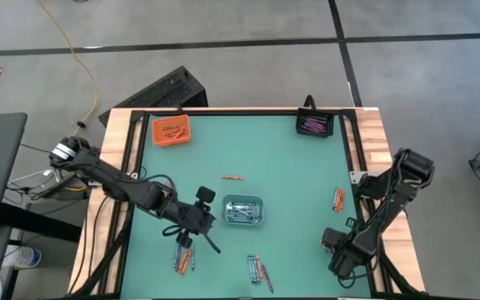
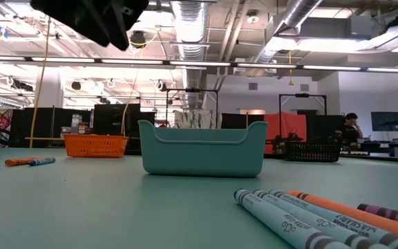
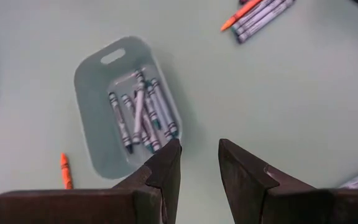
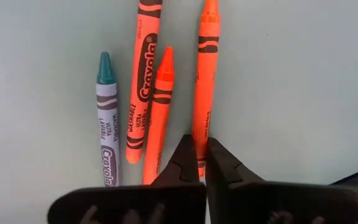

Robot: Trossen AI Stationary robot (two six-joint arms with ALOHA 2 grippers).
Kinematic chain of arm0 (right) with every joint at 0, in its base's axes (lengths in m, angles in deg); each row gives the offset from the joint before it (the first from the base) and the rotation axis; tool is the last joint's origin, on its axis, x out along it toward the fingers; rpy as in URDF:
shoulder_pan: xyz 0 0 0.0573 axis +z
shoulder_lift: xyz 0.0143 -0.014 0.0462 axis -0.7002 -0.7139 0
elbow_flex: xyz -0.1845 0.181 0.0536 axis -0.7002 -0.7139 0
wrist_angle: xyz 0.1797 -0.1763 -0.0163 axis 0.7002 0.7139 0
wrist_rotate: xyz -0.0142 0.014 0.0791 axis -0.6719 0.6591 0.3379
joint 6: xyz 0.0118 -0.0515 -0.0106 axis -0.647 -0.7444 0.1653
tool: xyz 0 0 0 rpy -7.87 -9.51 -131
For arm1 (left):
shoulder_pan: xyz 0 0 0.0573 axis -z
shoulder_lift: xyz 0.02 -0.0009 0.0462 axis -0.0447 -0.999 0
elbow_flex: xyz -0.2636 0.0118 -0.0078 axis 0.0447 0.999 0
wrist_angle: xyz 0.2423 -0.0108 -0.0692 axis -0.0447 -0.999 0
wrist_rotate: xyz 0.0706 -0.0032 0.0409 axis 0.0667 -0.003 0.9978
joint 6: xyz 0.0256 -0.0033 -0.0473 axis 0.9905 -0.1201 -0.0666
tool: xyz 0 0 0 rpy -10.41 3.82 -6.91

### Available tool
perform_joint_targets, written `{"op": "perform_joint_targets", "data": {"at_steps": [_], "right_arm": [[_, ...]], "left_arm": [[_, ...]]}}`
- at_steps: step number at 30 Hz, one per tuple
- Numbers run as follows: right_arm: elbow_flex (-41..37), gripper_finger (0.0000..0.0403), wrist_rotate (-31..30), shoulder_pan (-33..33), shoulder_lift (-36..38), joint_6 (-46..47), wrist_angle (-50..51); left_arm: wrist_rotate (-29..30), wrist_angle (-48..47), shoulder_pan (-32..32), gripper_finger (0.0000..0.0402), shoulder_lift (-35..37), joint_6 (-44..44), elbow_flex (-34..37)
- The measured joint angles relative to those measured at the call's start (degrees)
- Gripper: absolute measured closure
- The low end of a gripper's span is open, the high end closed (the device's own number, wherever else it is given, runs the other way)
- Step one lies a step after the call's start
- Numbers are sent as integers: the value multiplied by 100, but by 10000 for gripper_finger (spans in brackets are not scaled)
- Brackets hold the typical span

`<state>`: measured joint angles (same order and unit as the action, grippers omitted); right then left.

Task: Sort crayons
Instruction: Put the orange crayon into the orange bin

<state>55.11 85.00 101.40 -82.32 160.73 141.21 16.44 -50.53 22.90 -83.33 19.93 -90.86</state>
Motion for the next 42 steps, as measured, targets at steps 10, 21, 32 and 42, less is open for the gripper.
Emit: {"op": "perform_joint_targets", "data": {"at_steps": [10, 21, 32, 42], "right_arm": [[645, 402, -341, -47, -18, -43, 1334], [1529, 402, -2124, -217, -7, -245, 1827], [2273, 403, -4202, -815, -3, -1887, 1387], [2843, 403, -5459, -1421, 1, -4931, -389]], "left_arm": [[217, 369, 418, 303, 0, 152, 0], [496, 1348, 531, 303, 0, 593, 0], [504, 3101, 520, 303, 0, 1547, 0], [27, 4267, 172, 303, -94, 1984, 0]]}}
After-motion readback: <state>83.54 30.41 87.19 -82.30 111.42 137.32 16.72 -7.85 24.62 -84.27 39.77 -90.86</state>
